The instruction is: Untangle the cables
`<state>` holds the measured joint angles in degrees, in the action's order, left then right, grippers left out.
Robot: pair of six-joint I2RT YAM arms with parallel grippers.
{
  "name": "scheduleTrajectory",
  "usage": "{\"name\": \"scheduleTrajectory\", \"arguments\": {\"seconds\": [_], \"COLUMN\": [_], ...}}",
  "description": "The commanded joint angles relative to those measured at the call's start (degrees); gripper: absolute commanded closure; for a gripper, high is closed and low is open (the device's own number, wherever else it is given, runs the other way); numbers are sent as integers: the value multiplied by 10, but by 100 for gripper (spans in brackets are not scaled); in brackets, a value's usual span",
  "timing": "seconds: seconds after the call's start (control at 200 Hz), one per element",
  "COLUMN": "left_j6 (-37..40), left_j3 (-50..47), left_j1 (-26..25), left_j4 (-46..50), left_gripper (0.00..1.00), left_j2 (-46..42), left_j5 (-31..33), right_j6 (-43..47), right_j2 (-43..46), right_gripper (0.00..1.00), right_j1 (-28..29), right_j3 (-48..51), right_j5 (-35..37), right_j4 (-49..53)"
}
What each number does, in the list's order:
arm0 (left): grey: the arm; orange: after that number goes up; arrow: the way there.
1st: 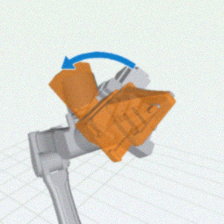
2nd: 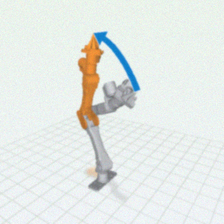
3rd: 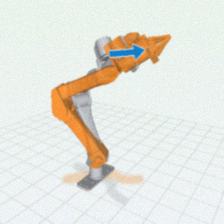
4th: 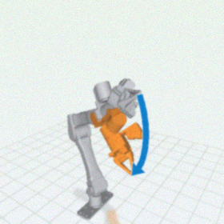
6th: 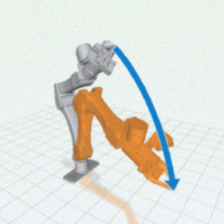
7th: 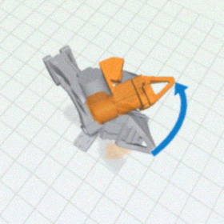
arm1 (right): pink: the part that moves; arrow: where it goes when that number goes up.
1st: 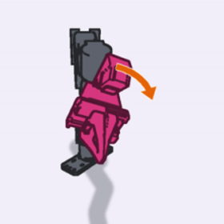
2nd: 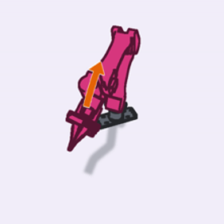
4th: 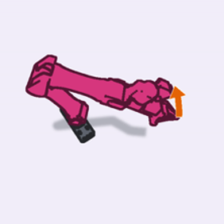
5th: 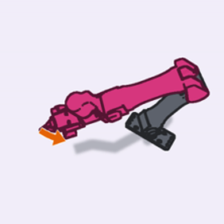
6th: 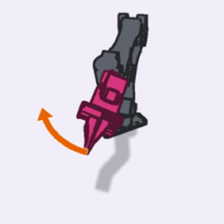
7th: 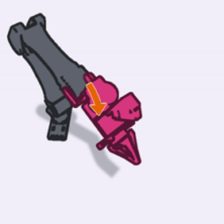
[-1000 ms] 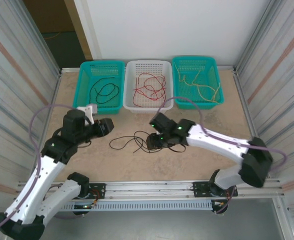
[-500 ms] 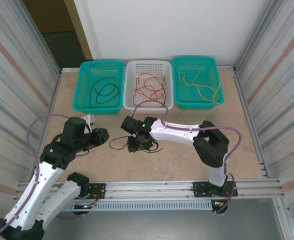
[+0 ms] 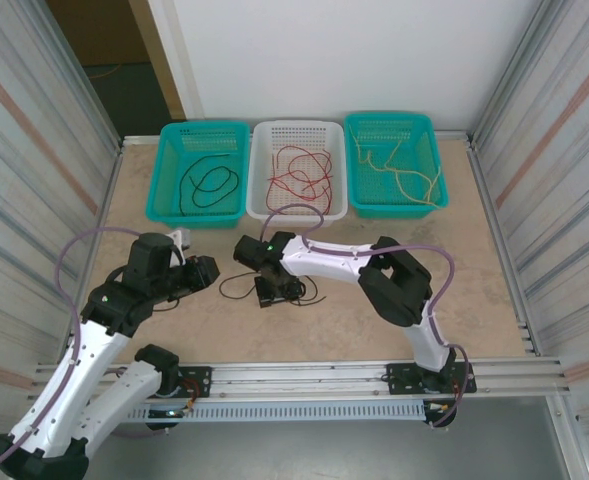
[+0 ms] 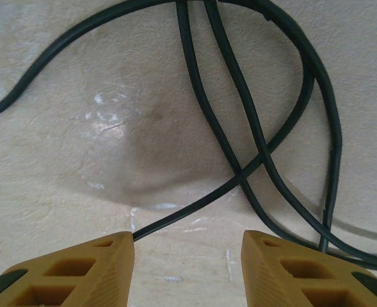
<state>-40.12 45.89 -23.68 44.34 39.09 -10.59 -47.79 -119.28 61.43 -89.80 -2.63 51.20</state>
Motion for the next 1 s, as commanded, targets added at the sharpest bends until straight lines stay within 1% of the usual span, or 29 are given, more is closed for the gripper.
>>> {"name": "scheduleTrajectory", "arguments": {"seconds": [0.0, 0.05, 0.12, 0.225, 0.321, 0.456, 0.541, 0.601, 0.636, 0.686, 0.726, 0.776, 0.827, 0.992], "left_j6": [12, 14, 14, 15, 19, 21, 20, 13, 9, 6, 6, 6, 8, 12], "left_j3": [3, 2, 2, 4, 7, 6, -5, -14, -18, -21, -20, -19, -19, -24], "left_j1": [4, 4, 4, 4, 5, 5, 5, 5, 4, 4, 4, 4, 5, 5], "left_j4": [3, 2, 2, -4, -12, -26, -43, -49, -51, -52, -49, -44, -39, -27], "left_gripper": [70, 70, 70, 70, 67, 64, 59, 59, 59, 62, 63, 65, 65, 65], "left_j2": [-4, -5, -4, -3, -1, 5, 10, 19, 24, 29, 30, 27, 21, 3], "left_j5": [7, 7, 6, 5, -3, -27, -50, -63, -67, -68, -65, -61, -58, -37], "right_j6": [-4, -3, -3, -5, -8, -14, -12, -3, 9, 32, 53, 77, 95, 146], "right_j2": [-19, -22, -23, -12, 33, 139, 180, 188, 186, 171, 150, 120, 96, 53], "right_gripper": [56, 60, 77, 100, 100, 100, 100, 100, 92, 75, 67, 64, 63, 58], "right_j1": [0, 0, -1, -3, -4, 1, -2, -12, -21, -34, -44, -49, -50, -52], "right_j3": [-23, -26, -27, -20, 12, 85, 103, 107, 108, 102, 88, 66, 48, 5], "right_j5": [0, -1, -1, 7, 23, 56, 80, 83, 75, 47, 27, 27, 27, 15], "right_j4": [38, 40, 41, 40, 14, -39, -21, -8, -7, -1, 16, 44, 66, 70]}}
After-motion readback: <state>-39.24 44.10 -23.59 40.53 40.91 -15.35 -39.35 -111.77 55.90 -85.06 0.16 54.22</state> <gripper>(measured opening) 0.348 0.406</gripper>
